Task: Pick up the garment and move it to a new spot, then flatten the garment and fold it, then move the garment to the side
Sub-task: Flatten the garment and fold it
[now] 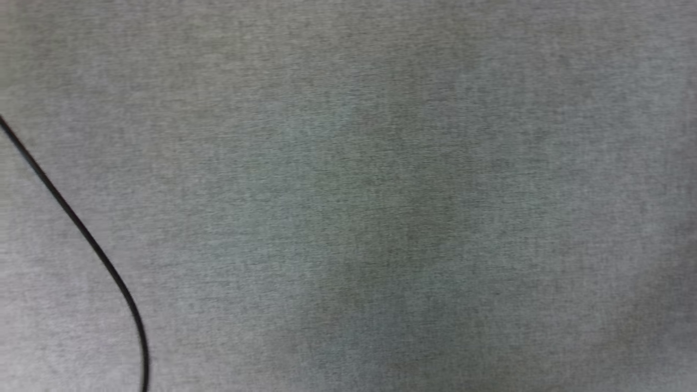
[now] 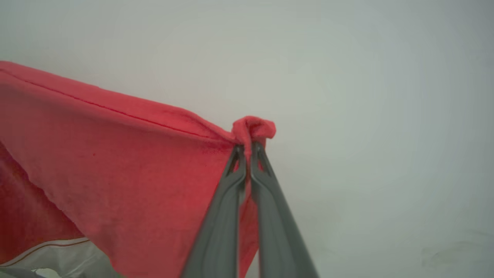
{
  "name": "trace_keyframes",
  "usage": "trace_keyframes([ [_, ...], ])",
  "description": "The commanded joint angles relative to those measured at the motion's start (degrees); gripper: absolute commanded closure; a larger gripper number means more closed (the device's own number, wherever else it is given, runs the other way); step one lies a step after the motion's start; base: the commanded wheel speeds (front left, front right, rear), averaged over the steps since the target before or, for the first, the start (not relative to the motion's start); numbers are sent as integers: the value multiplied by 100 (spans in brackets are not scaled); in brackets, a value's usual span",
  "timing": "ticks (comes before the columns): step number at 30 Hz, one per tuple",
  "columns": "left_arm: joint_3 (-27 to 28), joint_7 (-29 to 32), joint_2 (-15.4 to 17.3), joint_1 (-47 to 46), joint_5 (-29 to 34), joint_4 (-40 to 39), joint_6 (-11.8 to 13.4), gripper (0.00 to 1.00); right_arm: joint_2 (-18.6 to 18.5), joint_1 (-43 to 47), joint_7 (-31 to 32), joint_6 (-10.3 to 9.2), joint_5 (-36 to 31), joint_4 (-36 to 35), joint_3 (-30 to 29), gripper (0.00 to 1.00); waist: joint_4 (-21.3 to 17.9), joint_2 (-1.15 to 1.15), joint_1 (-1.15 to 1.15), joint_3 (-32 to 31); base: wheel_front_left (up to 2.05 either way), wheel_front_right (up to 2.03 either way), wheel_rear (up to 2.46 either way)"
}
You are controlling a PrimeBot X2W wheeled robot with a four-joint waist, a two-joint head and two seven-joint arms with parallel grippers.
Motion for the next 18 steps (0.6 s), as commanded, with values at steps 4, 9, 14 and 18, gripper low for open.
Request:
trace_keyframes([
  [4,-234,-289,-270,975,-38,362,-185,100,-125,563,-555,-6,-61,489,495,100,156,0,-1,-136,0,0,0],
  [9,-382,-407,-426,1956,-47,408,-270,100,-42,1220,-827,-5,76,785,680,100,207,0,-1,-365,0,0,0],
  [14,-465,-467,-555,3348,-38,186,-260,100,-76,2135,-989,-5,300,976,963,100,277,0,-1,-803,0,0,0],
  [18,-469,-477,-610,4558,-115,-120,-230,100,-164,2921,-1038,-5,568,1096,1102,100,343,0,-1,-1278,0,0,0],
])
